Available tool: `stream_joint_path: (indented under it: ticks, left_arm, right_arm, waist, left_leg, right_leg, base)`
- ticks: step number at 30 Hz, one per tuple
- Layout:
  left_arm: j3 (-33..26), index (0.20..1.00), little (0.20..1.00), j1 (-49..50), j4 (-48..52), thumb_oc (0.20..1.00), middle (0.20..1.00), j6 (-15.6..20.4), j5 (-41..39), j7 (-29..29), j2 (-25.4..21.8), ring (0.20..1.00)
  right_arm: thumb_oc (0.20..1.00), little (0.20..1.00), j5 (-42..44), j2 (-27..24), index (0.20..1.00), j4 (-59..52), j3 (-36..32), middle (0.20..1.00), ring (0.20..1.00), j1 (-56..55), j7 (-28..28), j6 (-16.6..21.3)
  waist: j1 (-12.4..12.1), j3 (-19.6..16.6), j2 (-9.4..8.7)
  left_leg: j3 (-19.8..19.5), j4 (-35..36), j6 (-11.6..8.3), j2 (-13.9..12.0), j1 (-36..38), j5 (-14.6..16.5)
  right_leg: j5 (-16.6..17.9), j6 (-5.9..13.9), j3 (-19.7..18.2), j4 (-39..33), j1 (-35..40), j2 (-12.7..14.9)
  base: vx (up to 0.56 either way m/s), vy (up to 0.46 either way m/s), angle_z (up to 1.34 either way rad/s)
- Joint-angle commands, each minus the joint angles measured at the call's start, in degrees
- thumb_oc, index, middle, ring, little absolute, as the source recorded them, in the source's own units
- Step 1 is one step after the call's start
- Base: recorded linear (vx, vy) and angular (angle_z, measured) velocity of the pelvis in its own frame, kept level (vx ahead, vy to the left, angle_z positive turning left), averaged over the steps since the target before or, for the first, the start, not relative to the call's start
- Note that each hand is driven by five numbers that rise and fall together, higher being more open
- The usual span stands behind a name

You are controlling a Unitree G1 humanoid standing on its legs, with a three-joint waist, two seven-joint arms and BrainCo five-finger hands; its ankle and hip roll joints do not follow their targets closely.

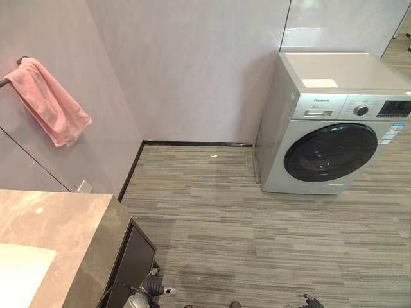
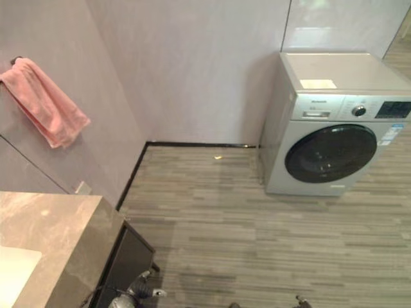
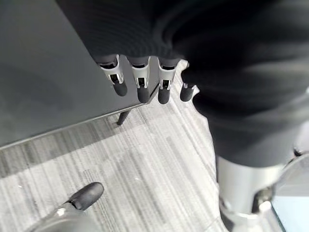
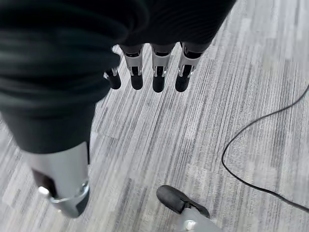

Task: Put brush and paste in cup on sink, flatten towel.

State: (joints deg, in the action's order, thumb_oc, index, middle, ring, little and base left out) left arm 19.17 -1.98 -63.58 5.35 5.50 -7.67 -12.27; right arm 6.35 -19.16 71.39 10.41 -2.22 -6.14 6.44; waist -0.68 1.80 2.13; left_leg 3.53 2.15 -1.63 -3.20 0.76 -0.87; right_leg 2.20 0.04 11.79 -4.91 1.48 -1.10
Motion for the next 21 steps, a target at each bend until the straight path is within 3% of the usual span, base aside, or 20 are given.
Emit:
stream_joint_path:
  ticks: [1,6,8,9,12,15,17,21]
  left_arm:
    - [-1.18,1.000,1.000,-2.85,0.63,1.000,1.000,2.56,-3.66,-1.62,-1.96,1.000]
    - [-1.34,1.000,1.000,-0.70,8.00,1.000,1.000,3.99,-6.93,-2.78,-3.20,1.000]
    - [-1.60,1.000,1.000,-1.82,16.48,1.000,1.000,5.35,-10.10,-4.54,-5.28,1.000]
    - [-1.61,1.000,1.000,-1.84,16.49,1.000,1.000,5.34,-10.11,-4.54,-5.30,1.000]
    - [-0.29,1.000,1.000,-4.20,21.64,1.000,1.000,5.30,-10.25,-5.70,-6.43,1.000]
    - [0.15,1.000,1.000,-5.58,23.04,1.000,1.000,5.04,-10.20,-5.89,-6.35,1.000]
    - [-0.02,1.000,1.000,-5.80,22.86,1.000,1.000,4.76,-9.75,-5.24,-6.22,1.000]
    - [0.24,1.000,1.000,-6.07,21.03,1.000,1.000,4.15,-9.70,-4.74,-5.34,1.000]
  right_arm:
    - [1.000,1.000,11.86,1.27,1.000,-2.02,-3.56,1.000,1.000,2.03,-0.15,3.69]
    - [1.000,1.000,17.59,1.44,1.000,-13.58,-3.79,1.000,1.000,1.12,-0.46,6.21]
    - [1.000,1.000,18.46,0.31,1.000,-25.88,-1.86,1.000,1.000,2.73,-1.63,7.78]
    - [1.000,1.000,18.45,0.33,1.000,-25.91,-1.86,1.000,1.000,2.74,-1.64,7.76]
    - [1.000,1.000,17.44,-0.10,1.000,-30.05,-2.33,1.000,1.000,3.53,-3.49,8.28]
    - [1.000,1.000,14.57,-0.84,1.000,-29.48,-2.63,1.000,1.000,2.94,-4.00,7.56]
    - [1.000,1.000,8.55,-1.92,1.000,-30.49,-0.81,1.000,1.000,1.98,-4.14,6.10]
    - [1.000,1.000,9.85,-1.06,1.000,-28.06,-0.55,1.000,1.000,0.90,-2.71,5.99]
  waist:
    - [0.27,0.30,-3.53]
    - [1.11,0.35,-3.34]
    - [1.39,4.12,-3.28]
    - [1.44,3.87,-3.30]
    - [0.90,6.05,-3.31]
    - [0.66,5.81,-3.36]
    - [0.36,5.66,-3.66]
    - [0.34,5.38,-3.87]
  left_leg:
    - [-0.03,-4.00,1.30,4.52,0.02,3.93]
    - [1.02,-7.36,1.27,4.46,-0.16,5.56]
    - [1.79,-20.35,1.10,3.52,-5.95,9.43]
    - [1.75,-20.47,1.11,3.53,-6.36,9.38]
    - [0.58,-30.58,2.07,3.23,-11.34,14.44]
    - [0.25,-33.58,3.26,3.31,-11.55,17.47]
    - [0.52,-34.05,3.38,3.36,-11.15,17.99]
    - [0.58,-35.29,3.16,3.38,-10.65,17.99]
  right_leg:
    - [-2.79,3.35,-4.04,4.11,-0.49,3.25]
    - [-4.65,3.03,-4.54,7.75,-0.96,3.09]
    - [-9.40,2.70,-3.83,20.58,-6.94,3.22]
    - [-9.36,2.69,-3.79,20.67,-7.32,3.25]
    - [-12.75,2.82,-1.69,29.82,-11.46,4.66]
    - [-14.13,2.74,-1.15,32.76,-11.60,5.15]
    - [-14.61,2.28,-1.25,32.70,-11.07,5.06]
    - [-14.71,2.03,-1.21,32.08,-9.69,4.93]
  base:
    - [0.04,-0.042,-0.01]
    - [0.01,-0.007,0.00]
    - [-0.19,-0.022,0.00]
    - [-0.17,-0.026,-0.01]
    - [-0.08,-0.025,0.08]
    - [0.06,0.003,0.33]
    - [0.07,-0.002,0.05]
    - [0.04,0.006,-0.01]
